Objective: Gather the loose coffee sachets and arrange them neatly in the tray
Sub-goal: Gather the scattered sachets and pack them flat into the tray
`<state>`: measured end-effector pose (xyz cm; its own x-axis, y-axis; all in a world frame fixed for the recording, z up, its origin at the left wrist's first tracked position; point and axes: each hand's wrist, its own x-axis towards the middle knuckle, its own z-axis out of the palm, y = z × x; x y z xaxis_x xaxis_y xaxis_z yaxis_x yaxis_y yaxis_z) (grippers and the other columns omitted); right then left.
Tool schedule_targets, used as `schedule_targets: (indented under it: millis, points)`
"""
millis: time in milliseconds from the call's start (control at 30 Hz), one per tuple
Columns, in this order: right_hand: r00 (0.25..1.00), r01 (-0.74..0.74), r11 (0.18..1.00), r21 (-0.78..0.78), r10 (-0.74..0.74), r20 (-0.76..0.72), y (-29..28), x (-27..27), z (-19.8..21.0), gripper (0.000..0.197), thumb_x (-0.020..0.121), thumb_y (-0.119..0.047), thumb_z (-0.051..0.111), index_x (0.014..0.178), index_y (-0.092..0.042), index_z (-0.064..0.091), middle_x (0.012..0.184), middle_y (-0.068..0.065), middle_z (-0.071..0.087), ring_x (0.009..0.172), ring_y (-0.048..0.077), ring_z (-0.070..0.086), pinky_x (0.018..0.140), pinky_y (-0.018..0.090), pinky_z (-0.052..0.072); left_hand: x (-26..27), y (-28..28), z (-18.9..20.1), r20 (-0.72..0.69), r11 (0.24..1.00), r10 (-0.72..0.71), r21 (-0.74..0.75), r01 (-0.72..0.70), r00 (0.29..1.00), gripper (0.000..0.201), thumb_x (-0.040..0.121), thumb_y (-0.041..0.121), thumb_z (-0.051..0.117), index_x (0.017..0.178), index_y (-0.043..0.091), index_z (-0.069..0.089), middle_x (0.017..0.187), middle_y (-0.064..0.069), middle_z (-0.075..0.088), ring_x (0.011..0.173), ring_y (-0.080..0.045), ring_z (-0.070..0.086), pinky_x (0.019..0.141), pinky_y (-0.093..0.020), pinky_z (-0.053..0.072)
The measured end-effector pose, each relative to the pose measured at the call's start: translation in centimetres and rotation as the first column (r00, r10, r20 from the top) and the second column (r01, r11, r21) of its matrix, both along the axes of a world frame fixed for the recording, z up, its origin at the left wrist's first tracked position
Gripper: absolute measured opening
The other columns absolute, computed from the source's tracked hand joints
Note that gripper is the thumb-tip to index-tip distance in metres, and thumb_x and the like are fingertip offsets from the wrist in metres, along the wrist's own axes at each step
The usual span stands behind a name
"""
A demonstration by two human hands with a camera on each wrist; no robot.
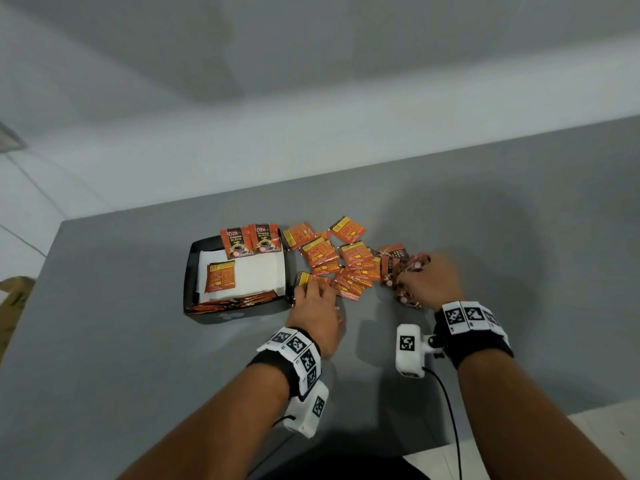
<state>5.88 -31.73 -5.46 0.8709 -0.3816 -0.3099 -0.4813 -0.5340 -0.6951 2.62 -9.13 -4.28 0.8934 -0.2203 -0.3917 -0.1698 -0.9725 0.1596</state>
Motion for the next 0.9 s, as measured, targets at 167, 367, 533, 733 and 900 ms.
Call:
schedule_targets:
  millis: [167, 367, 533, 733, 900]
  points:
    - [0.993, -0.032, 0.983, -0.179, 0.011, -0.116, 0.2, -0.3, -3.1, 0.054, 0.059, -0.038, 0.069, 0.104, -0.009, 0.062, 0.103, 0.013, 0.063, 0.105, 0.036, 0.057, 0.085, 0.034, 0.049, -0.6, 0.2, -0.3, 0.000, 0.997, 0.068, -0.044, -0.068, 0.998, 0.070, 0.089, 0.039, 0.066, 0.147, 0.021, 0.032, 0.148, -0.010, 0.028, 0.136, -0.033, 0.028, 0.108, -0.052, 0.037]
    - [0.991, 0.045, 0.984, -0.172, -0.065, -0.113, 1.0, -1.2, -2.7, 0.066, 0.069, -0.012, 0.081, 0.126, 0.000, 0.048, 0.127, 0.022, 0.048, 0.120, 0.039, 0.042, 0.101, 0.039, 0.040, -0.9, 0.4, -0.3, 0.002, 0.993, 0.085, -0.086, -0.085, 0.996, 0.064, 0.089, 0.041, 0.064, 0.141, 0.018, 0.037, 0.140, -0.012, 0.035, 0.131, -0.033, 0.030, 0.108, -0.048, 0.041]
    - [0.998, 0.000, 0.985, -0.174, -0.011, -0.059, 0.9, -1.3, -2.6, 0.059, 0.064, -0.017, 0.082, 0.114, -0.004, 0.054, 0.115, 0.010, 0.052, 0.104, 0.030, 0.047, 0.094, 0.036, 0.041, -0.8, 0.4, -0.7, -0.010, 0.972, 0.140, -0.189, -0.139, 0.990, 0.072, 0.085, 0.038, 0.071, 0.144, 0.017, 0.036, 0.141, -0.012, 0.039, 0.133, -0.034, 0.035, 0.113, -0.047, 0.037]
    - [0.997, -0.051, 0.997, -0.055, 0.055, 0.062, -0.2, -1.7, -1.8, 0.022, 0.069, -0.031, 0.067, 0.084, -0.015, 0.066, 0.087, 0.011, 0.067, 0.086, 0.033, 0.065, 0.074, 0.042, 0.056, -0.9, 0.6, -0.7, 0.007, 0.902, 0.146, -0.411, -0.130, 0.989, 0.055, 0.084, 0.033, 0.070, 0.126, 0.028, 0.035, 0.115, -0.005, 0.063, 0.113, -0.026, 0.053, 0.096, -0.042, 0.048]
    - [0.964, -0.038, 0.964, 0.264, -0.034, 0.262, 2.1, -1.3, 3.4, 0.037, 0.079, -0.004, 0.079, 0.103, -0.020, 0.055, 0.095, -0.002, 0.066, 0.083, 0.011, 0.067, 0.067, 0.027, 0.055, -0.4, 1.8, 3.1, -0.112, 0.663, 0.191, -0.718, -0.212, 0.975, 0.041, 0.094, 0.008, 0.058, 0.126, 0.028, 0.043, 0.098, 0.005, 0.069, 0.073, -0.003, 0.070, 0.067, -0.026, 0.059]
